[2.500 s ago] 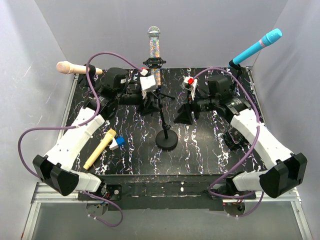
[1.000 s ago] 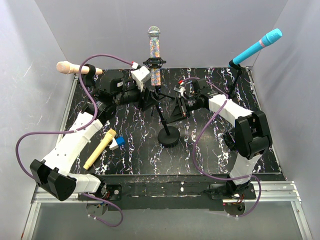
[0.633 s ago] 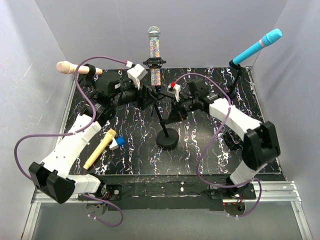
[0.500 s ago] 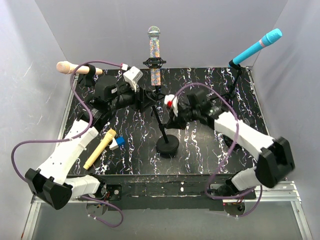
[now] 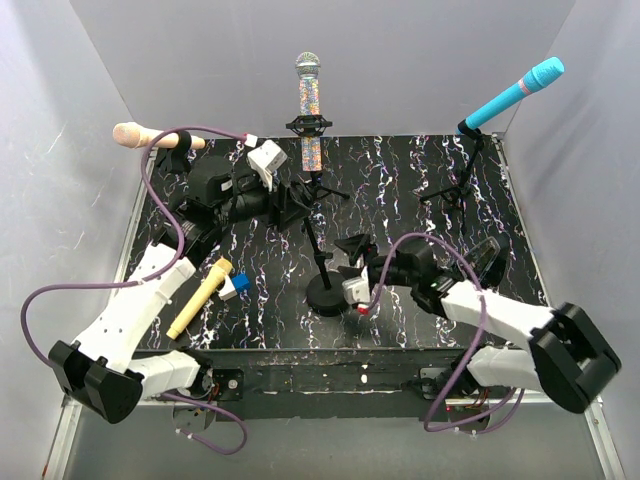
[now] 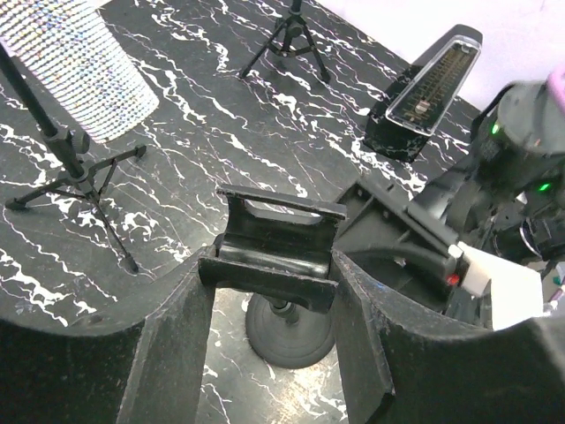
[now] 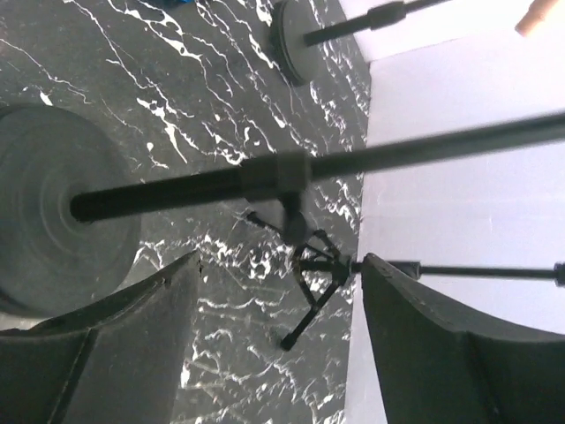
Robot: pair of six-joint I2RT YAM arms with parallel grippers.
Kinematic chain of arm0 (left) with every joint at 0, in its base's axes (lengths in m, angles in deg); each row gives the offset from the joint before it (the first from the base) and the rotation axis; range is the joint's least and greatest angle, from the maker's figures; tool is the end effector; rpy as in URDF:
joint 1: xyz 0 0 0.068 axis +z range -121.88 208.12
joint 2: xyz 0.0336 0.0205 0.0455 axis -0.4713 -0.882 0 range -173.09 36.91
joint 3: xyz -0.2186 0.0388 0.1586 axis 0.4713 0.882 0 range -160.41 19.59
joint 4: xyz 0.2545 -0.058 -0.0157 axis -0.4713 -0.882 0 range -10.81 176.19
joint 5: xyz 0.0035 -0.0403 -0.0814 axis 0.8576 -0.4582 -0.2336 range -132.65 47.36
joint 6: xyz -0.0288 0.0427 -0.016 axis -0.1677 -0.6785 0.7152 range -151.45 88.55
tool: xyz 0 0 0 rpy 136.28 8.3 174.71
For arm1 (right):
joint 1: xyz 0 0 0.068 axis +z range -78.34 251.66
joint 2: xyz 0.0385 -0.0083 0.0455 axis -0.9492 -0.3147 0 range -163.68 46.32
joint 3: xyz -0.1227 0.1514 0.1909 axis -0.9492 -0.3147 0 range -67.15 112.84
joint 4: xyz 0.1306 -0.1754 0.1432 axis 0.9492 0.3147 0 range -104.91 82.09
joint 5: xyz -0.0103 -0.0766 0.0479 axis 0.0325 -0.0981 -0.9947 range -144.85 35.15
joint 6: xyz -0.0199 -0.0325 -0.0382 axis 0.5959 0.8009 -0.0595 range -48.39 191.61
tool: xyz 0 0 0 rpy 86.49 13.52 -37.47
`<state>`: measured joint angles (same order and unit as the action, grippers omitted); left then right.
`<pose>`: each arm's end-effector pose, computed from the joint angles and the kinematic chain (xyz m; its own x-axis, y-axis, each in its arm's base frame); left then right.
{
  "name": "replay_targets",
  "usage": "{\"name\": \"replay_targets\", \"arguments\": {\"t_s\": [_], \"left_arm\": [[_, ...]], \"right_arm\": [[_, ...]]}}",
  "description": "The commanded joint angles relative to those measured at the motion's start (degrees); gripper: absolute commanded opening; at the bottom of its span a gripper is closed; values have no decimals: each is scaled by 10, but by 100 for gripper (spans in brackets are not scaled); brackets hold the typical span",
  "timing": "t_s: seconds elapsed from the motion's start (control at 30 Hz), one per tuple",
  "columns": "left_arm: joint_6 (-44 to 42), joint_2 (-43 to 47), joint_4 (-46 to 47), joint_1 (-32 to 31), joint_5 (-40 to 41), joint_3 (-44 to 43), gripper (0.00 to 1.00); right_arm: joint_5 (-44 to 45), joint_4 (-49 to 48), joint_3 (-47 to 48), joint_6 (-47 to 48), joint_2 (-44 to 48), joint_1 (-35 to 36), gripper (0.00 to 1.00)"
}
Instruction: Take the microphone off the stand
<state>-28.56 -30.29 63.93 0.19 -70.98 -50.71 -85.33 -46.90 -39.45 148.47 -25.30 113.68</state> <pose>0.2206 -0.1361 0.3955 -0.3304 0.1249 -0.9355 0.7927 0.5748 -0.2032 0.1790 0.1856 0.2156 0.8860 -0.3313 -0.3243 -0.3642 -0.0647 -0.9291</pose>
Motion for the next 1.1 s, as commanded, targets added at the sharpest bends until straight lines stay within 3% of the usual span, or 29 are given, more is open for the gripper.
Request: {"name": "replay_targets", "arguments": {"t_s": [0.0,0.1,0.23,0.33,0.4,0.5,0.6,0.87,1.07], "left_arm": [[-27,-3,-22,1,-31,-32,8],[-44,2,-25,1,-51,-27,8],[-47,18,-11,1,-66,-1,8],[-63,29,-2,1,-73,20,11],[-65,33,5,2,-73,29,12],[-68,34,9,2,-76,30,12],[-73,36,4,3,-73,25,12],[-88,35,-17,3,-83,19,12],[-102,30,-29,5,-80,3,11]], "right_arm": [[17,300,115,-123,104,-19,82],[44,433,192,-340,112,-27,82],[8,604,326,-583,34,-60,77],[-102,686,405,-667,-40,-76,76],[-135,660,402,-727,-62,-85,75],[-178,654,420,-765,-114,-98,71],[-209,667,451,-791,-170,-110,59],[-331,669,485,-819,-259,-124,59],[-343,648,491,-849,-296,-124,56]]}}
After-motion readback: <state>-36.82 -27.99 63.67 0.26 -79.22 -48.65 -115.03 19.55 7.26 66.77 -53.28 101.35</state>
